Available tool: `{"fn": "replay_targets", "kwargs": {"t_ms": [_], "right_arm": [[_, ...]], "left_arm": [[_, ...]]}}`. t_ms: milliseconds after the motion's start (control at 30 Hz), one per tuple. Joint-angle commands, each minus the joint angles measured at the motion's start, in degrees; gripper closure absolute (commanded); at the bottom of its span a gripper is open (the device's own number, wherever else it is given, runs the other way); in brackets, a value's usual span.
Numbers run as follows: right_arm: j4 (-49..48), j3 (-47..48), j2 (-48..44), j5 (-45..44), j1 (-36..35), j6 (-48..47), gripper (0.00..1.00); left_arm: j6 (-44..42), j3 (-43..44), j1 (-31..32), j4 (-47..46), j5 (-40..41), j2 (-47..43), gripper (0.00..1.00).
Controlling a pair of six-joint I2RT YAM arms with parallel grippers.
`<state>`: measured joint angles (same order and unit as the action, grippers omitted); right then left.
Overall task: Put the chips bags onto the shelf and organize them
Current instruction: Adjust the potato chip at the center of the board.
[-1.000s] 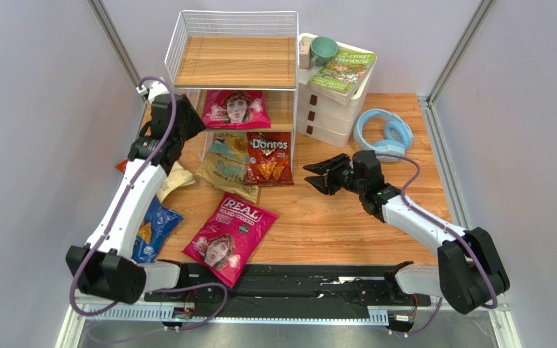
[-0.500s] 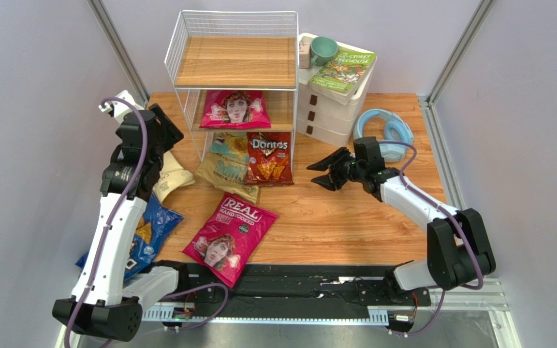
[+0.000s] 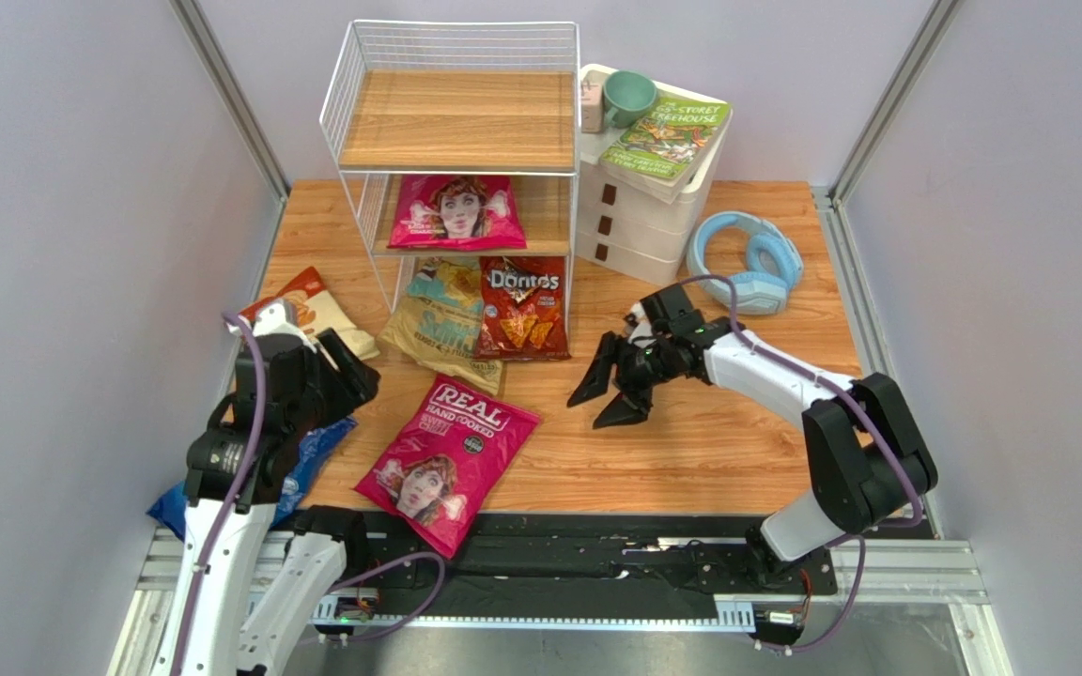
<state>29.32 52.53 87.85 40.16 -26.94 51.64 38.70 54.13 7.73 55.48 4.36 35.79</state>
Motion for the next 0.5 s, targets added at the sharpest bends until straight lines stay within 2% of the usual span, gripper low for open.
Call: {"fn": "replay_targets", "kwargs": {"t_ms": [0, 67, 233, 467], "right_arm": [[-3.63, -3.12, 0.03, 6.77, -3.47, -2.17, 0.39], [-8.22, -6.38, 0.13, 6.69, -3.82, 0.30, 0.39], [-9.72, -7.27, -1.19, 6.07, -4.97, 0.92, 0.39], [-13.31, -4.54, 0.12, 6.07, -5.93, 3.46, 0.39]], "left_arm": [[-1.25, -4.29, -0.26, 1.30, -12.43, 2.52, 0.32], [-2.91, -5.53, -0.34, 0.16, -16.56, 5.51, 0.31], [-5.56, -3.42, -0.26, -0.02, -21.30, 14.28, 0.30], [1.02, -11.14, 0.01, -5.12, -26.42, 17.56, 0.29]]}}
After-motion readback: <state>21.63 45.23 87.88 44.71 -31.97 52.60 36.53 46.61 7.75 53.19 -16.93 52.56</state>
